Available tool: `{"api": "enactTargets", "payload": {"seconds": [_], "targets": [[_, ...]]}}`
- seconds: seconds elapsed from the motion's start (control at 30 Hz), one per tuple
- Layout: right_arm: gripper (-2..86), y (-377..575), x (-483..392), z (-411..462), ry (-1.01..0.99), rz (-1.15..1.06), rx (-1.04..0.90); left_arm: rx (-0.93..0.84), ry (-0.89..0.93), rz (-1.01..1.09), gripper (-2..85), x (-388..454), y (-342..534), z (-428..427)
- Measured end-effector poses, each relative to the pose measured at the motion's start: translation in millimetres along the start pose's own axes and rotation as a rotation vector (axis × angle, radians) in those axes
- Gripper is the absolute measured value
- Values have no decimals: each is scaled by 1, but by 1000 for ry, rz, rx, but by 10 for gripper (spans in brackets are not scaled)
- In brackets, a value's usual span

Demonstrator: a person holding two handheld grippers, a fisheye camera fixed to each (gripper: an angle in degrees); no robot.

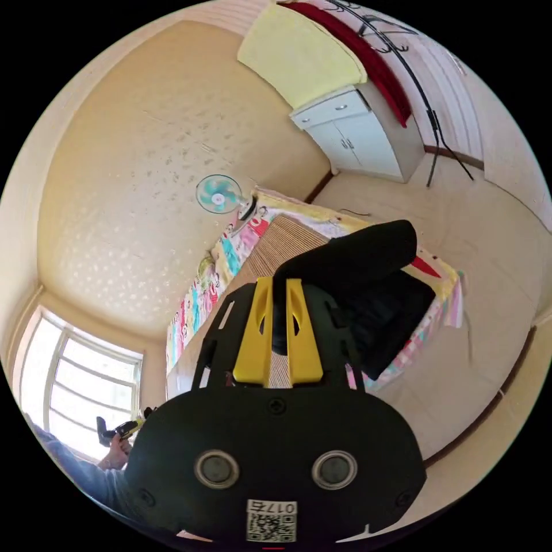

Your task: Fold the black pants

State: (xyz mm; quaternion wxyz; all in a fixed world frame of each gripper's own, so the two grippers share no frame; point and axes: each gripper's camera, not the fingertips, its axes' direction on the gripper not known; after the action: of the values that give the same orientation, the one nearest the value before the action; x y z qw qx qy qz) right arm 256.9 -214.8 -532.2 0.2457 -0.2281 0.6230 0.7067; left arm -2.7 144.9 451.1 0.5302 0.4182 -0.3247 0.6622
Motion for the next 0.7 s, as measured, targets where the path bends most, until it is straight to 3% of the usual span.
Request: {"api": "enactTargets", "payload": {"seconds": [0.13, 0.23, 0.33, 0.43, 0.5, 0.6, 0.7], "targets": [[20, -33, -93, 53, -267, -363, -196, -5, 5, 41, -7, 13, 1, 29], [15, -18, -127, 135, -496, -535, -530, -8, 43, 55, -7, 17, 3, 53], [14, 14, -118, 189, -500, -394, -699, -32, 32, 59, -7, 18, 8, 75], [21, 36, -79, 169, -390, -274, -596, -10, 52, 49, -6, 13, 15, 85], [36, 52, -11, 138, -147, 5, -482, 5, 50, 44, -6, 8, 21, 89], [100, 83, 82, 85, 32, 402, -313, 6, 61, 12, -5, -4, 32, 103], [129, 106, 138, 60, 35, 589, -236, 5, 111, 36, 1, -6, 46, 118]]}}
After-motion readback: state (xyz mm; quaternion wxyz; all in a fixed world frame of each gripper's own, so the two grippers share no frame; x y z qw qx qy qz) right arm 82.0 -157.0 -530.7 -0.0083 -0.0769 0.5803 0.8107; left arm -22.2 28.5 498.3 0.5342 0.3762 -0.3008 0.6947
